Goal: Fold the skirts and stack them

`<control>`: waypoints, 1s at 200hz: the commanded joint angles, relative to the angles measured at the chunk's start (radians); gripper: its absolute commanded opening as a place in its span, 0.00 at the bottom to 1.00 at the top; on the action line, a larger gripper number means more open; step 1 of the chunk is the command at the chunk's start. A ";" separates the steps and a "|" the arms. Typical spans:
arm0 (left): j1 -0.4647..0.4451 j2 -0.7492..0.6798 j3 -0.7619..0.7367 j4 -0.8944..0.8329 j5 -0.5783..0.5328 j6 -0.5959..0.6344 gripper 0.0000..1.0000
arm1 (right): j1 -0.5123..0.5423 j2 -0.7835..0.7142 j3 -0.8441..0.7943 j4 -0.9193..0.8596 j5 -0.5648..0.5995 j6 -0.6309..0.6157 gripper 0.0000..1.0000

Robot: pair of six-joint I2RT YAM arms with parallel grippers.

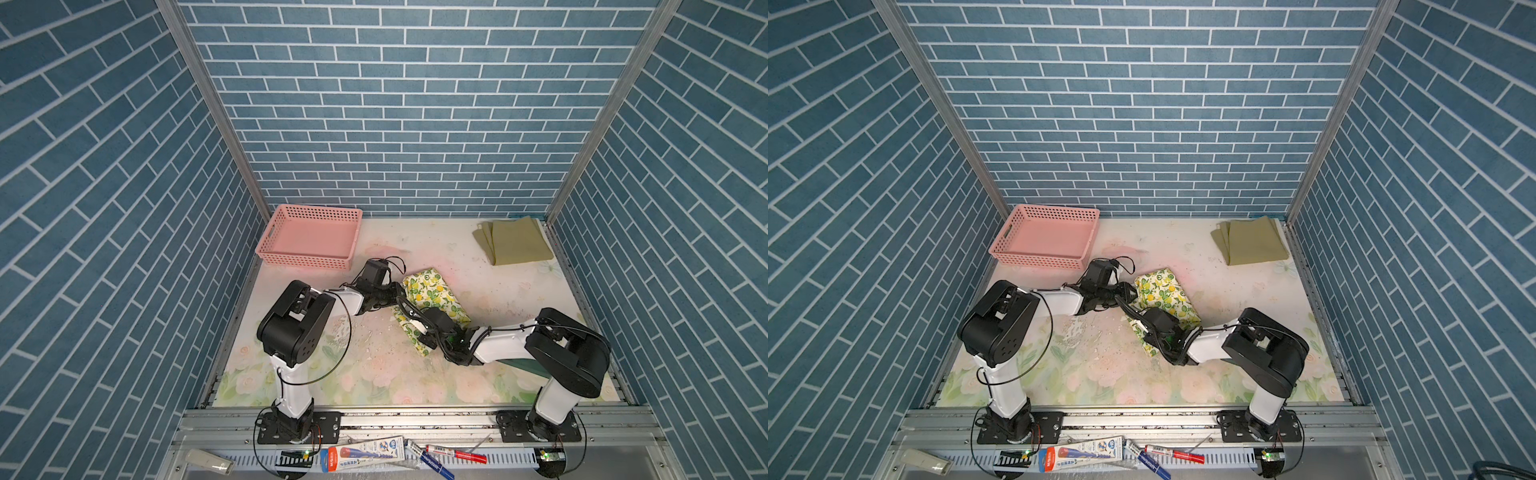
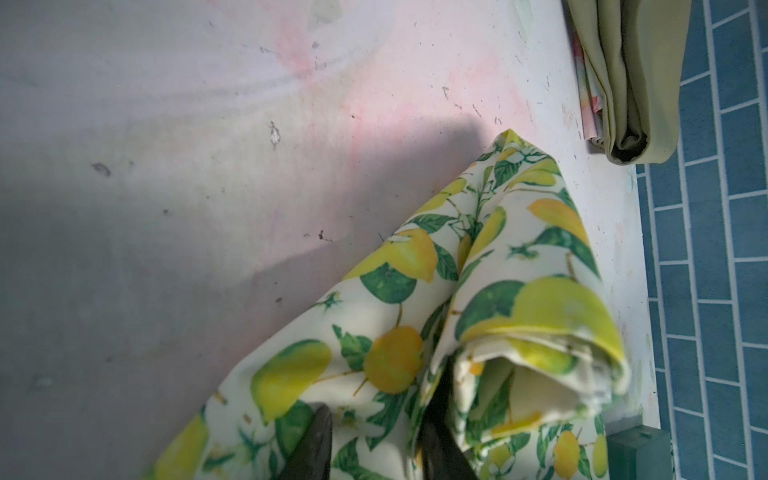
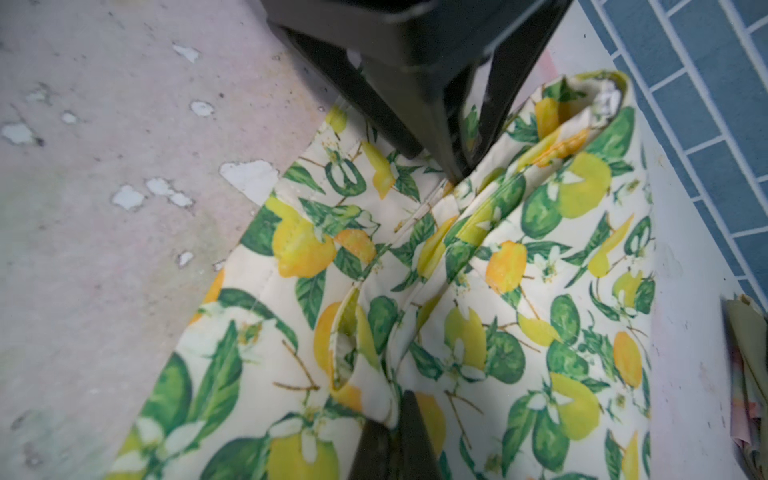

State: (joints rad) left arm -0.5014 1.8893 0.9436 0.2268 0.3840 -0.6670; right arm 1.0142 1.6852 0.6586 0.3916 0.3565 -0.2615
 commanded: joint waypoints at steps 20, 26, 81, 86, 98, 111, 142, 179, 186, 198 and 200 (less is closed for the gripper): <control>0.004 0.054 -0.002 -0.036 -0.009 -0.010 0.32 | 0.001 -0.189 -0.055 -0.012 -0.053 0.032 0.00; 0.004 0.057 0.001 -0.034 -0.009 -0.012 0.31 | 0.003 -0.212 -0.065 -0.016 -0.059 0.041 0.00; 0.004 0.068 0.004 -0.016 -0.005 -0.022 0.31 | 0.045 -0.361 -0.119 -0.045 -0.057 0.083 0.00; 0.004 0.070 0.004 -0.014 -0.004 -0.025 0.30 | 0.048 -0.369 -0.120 -0.048 -0.054 0.087 0.00; 0.004 0.071 0.002 -0.004 0.001 -0.032 0.30 | 0.051 -0.386 -0.120 -0.057 -0.043 0.098 0.00; 0.004 0.068 -0.004 0.010 0.009 -0.039 0.30 | 0.053 -0.389 -0.110 -0.077 -0.015 0.107 0.00; 0.004 0.032 -0.031 0.051 0.024 -0.054 0.32 | 0.050 -0.367 -0.104 -0.076 0.066 0.146 0.00; 0.005 -0.057 -0.076 0.112 0.049 -0.069 0.46 | 0.036 -0.321 -0.086 -0.091 0.116 0.215 0.00; 0.006 -0.078 -0.085 0.121 0.050 -0.069 0.48 | 0.031 -0.316 -0.083 -0.095 0.123 0.229 0.00; 0.006 -0.113 -0.104 0.140 0.050 -0.064 0.50 | 0.015 -0.308 -0.075 -0.105 0.127 0.255 0.00; 0.006 -0.119 -0.107 0.144 0.049 -0.063 0.51 | 0.013 -0.308 -0.074 -0.108 0.128 0.260 0.00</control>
State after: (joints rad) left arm -0.5003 1.8446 0.8715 0.3279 0.4259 -0.7330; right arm 1.0473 1.3609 0.5537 0.3096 0.4339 -0.0879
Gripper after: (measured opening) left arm 0.493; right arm 0.060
